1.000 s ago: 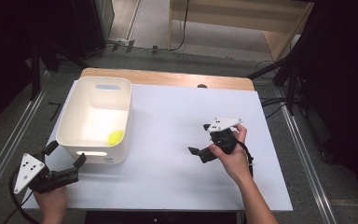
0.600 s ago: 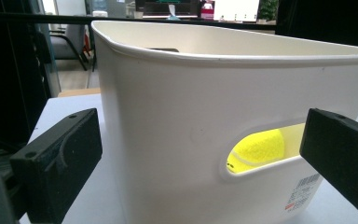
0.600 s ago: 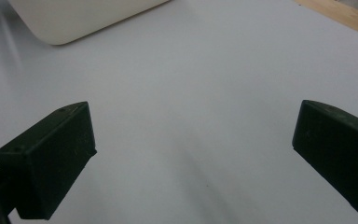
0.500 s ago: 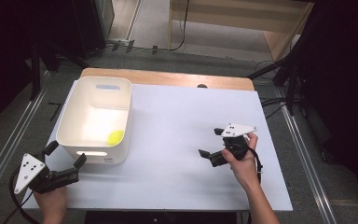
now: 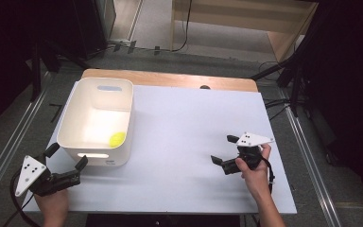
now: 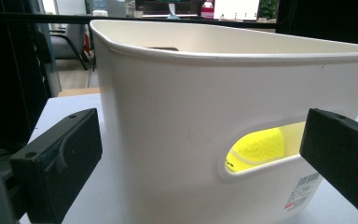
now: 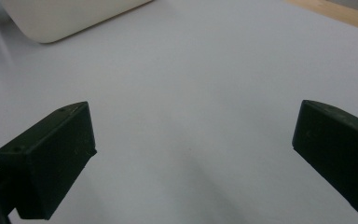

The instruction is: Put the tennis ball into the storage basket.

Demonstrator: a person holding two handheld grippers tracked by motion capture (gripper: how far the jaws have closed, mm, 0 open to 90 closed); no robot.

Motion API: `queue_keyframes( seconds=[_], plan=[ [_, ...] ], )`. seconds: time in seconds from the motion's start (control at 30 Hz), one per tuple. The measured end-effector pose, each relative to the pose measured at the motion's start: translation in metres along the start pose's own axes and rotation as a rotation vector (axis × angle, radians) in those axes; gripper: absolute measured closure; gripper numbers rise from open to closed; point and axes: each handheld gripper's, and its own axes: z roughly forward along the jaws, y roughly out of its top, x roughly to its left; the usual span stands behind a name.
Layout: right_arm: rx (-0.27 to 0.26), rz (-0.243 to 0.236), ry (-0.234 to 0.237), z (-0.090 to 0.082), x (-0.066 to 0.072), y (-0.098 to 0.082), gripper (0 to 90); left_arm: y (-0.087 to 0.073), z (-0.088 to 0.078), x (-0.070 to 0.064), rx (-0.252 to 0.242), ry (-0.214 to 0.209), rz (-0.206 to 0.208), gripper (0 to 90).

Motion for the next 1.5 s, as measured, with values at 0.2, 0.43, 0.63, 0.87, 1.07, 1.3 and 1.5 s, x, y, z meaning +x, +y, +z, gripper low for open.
queue_keyframes(
  seconds=[0.2, 0.43, 0.63, 0.87, 1.07, 1.3, 1.5],
  plan=[
    [-0.021, 0.015, -0.007, -0.009, -0.003, -0.011, 0.0, 0.000, 0.000, 0.000, -0.002, -0.001, -0.003, 0.0],
    [-0.041, 0.036, -0.039, -0.019, -0.006, -0.025, 0.0, 0.000, 0.000, 0.000, 0.001, 0.002, -0.003, 0.0],
    [-0.039, 0.046, -0.055, -0.025, -0.008, -0.036, 0.0, 0.000, 0.000, 0.000, -0.001, 0.000, -0.004, 0.0],
    [-0.051, 0.076, -0.072, -0.036, -0.012, -0.047, 0.0, 0.000, 0.000, 0.001, -0.003, -0.001, -0.005, 0.0],
    [-0.084, 0.105, -0.073, -0.047, -0.015, -0.056, 0.0, 0.000, -0.001, 0.001, -0.006, -0.002, -0.009, 0.0],
    [-0.129, 0.129, -0.097, -0.057, -0.017, -0.066, 0.0, 0.001, 0.000, 0.001, -0.003, 0.002, -0.005, 0.0],
    [-0.161, 0.151, -0.122, -0.065, -0.024, -0.074, 0.0, 0.000, -0.001, 0.002, -0.010, 0.003, -0.014, 0.0]
  ],
)
